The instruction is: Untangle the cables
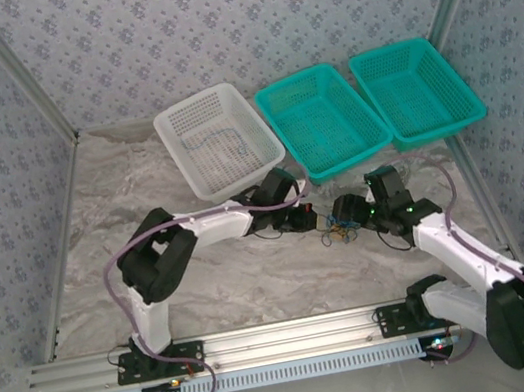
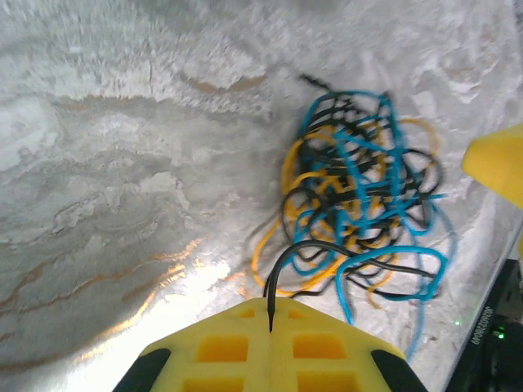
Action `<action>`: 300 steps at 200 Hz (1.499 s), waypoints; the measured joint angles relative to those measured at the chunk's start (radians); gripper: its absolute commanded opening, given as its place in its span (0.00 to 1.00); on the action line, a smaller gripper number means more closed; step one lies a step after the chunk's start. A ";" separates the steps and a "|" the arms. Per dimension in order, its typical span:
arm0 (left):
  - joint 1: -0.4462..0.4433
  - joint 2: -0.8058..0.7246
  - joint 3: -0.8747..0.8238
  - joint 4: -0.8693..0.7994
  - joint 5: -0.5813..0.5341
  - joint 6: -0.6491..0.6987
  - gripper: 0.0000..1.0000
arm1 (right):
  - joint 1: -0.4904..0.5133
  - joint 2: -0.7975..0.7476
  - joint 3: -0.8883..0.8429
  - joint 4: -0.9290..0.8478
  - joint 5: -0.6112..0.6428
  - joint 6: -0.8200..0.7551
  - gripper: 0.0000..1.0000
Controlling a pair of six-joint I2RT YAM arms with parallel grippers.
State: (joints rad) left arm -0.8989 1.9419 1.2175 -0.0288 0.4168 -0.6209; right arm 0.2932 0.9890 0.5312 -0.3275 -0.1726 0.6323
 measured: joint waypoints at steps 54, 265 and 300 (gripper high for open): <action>0.000 -0.113 -0.001 0.002 -0.021 0.026 0.00 | 0.054 -0.063 0.001 0.107 -0.050 -0.152 0.61; 0.000 -0.216 -0.059 0.018 -0.038 0.049 0.00 | 0.291 0.220 -0.140 0.504 0.238 -0.162 0.45; 0.000 -0.322 -0.063 0.019 -0.019 0.111 0.00 | 0.328 0.328 -0.053 0.473 0.325 -0.110 0.36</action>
State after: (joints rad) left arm -0.8989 1.6203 1.1549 -0.0101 0.3977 -0.5098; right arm 0.6216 1.3174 0.4778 0.1459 0.1528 0.5224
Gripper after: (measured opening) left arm 0.042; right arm 0.380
